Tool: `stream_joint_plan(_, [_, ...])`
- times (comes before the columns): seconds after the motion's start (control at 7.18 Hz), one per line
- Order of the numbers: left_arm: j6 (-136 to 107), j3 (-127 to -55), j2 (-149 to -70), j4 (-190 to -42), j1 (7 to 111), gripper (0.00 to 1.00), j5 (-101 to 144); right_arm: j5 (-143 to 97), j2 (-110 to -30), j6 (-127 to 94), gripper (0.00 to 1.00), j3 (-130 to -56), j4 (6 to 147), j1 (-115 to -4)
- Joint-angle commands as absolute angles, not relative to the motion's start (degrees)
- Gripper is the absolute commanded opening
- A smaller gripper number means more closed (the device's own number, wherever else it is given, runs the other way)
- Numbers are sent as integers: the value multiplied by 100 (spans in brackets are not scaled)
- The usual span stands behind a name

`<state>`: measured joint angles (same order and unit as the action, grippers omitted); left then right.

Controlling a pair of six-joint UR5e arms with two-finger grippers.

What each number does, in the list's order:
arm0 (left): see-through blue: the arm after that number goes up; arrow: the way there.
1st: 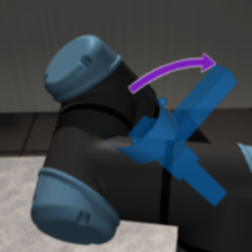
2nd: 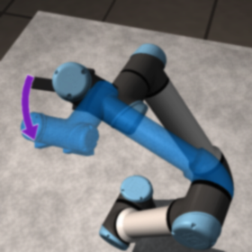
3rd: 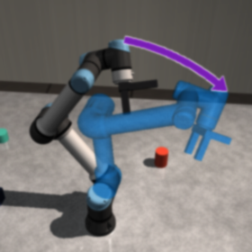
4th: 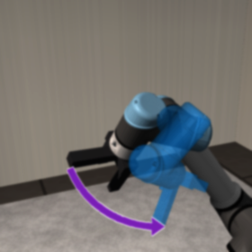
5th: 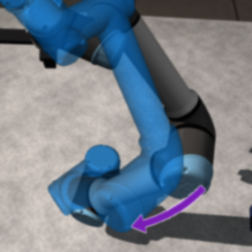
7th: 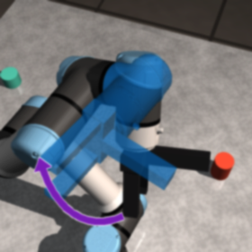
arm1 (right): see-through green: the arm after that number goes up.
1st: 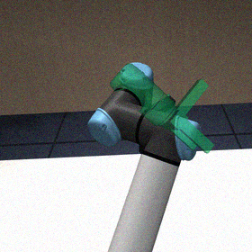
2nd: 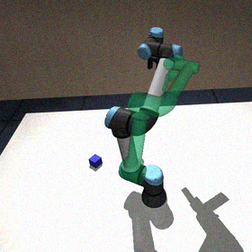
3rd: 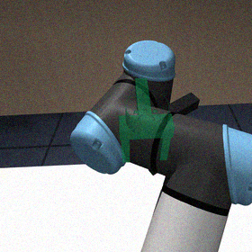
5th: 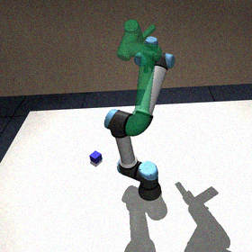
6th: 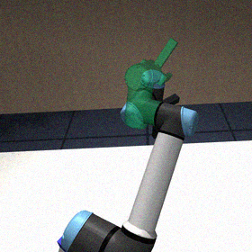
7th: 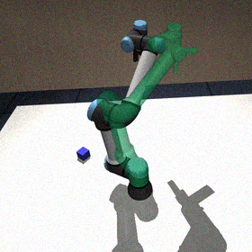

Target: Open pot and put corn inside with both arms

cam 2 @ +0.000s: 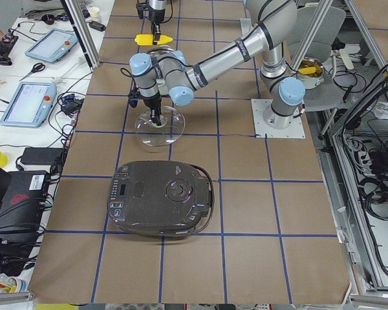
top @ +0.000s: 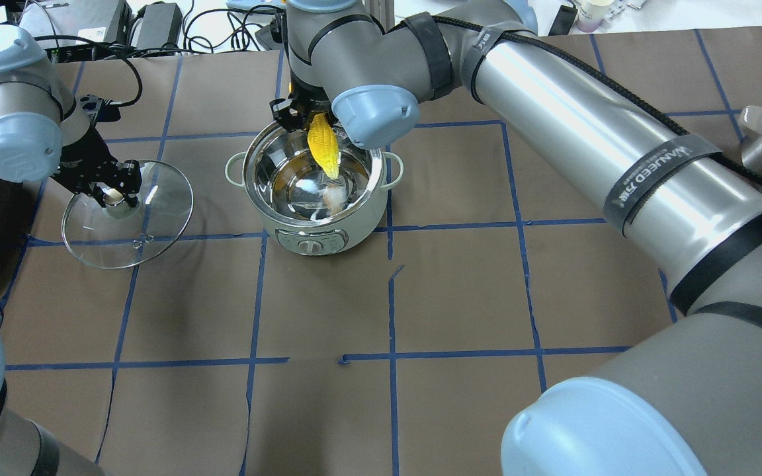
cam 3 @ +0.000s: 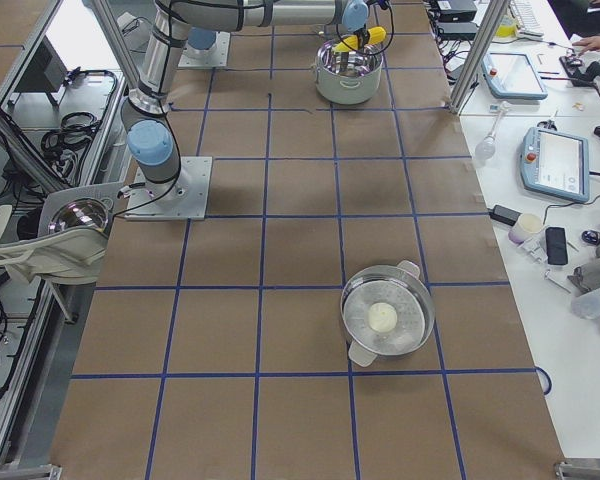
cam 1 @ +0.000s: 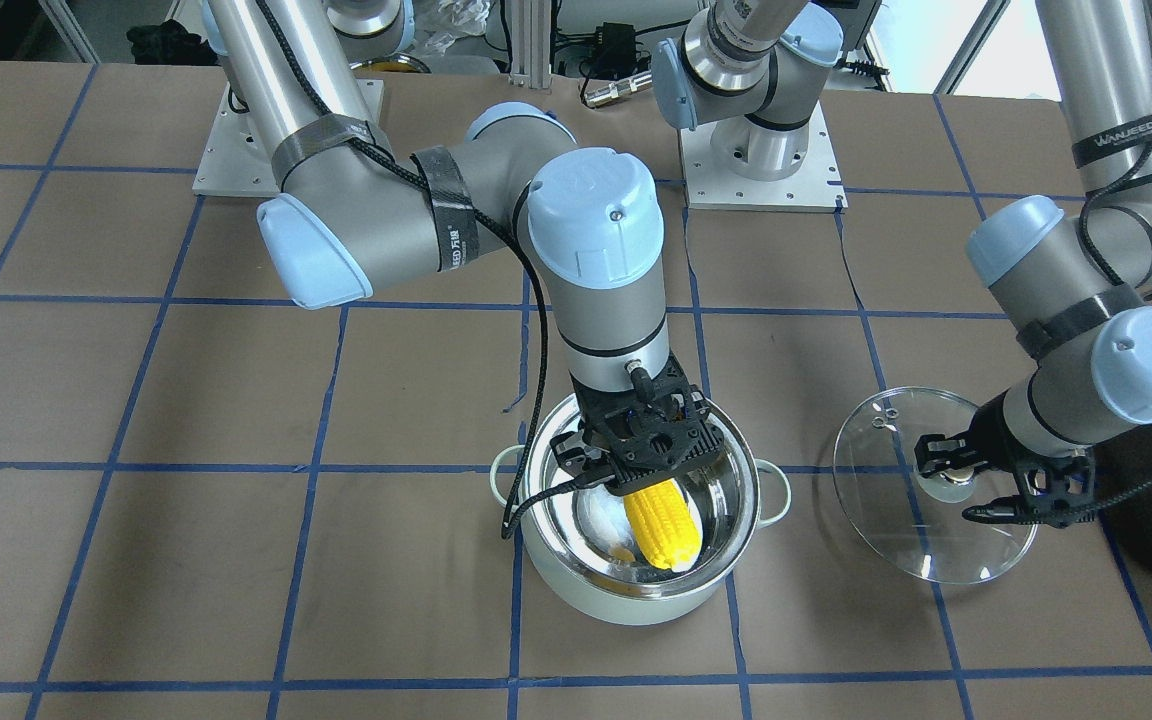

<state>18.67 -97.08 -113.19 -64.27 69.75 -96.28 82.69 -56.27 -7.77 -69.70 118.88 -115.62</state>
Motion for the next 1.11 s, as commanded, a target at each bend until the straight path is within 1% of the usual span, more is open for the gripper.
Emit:
stream_joint_plan(0.0, [1899,-10070,-11303,-6014,6978,0,-9449,8104,-5520,-677,43,-7074,11997,-11584])
stream_joint_plan(0.14, [1916,-10229,-11285,-5699,6970,0,-9440,8060,-5528,-746,87,-7206,12032,-11584])
stream_joint_plan(0.28, [1925,-10239,-11285,-5678,6970,0,-9439,8060,-5546,-677,100,-7268,12067,-11584])
stream_joint_plan(0.42, [1942,-10248,-11285,-5678,6970,7,-9439,8060,-5563,-668,100,-7269,12059,-11584])
stream_joint_plan(0.56, [1934,-10248,-11294,-5678,6970,99,-9439,8155,-5598,-668,100,-7260,12067,-11575])
stream_joint_plan(0.84, [1925,-10178,-11285,-5687,6987,100,-9465,8569,-5974,-477,100,-7242,11710,-11323])
stream_joint_plan(0.97, [1925,-10073,-11250,-5774,7005,100,-9492,8569,-6403,-379,100,-7251,10967,-10859])
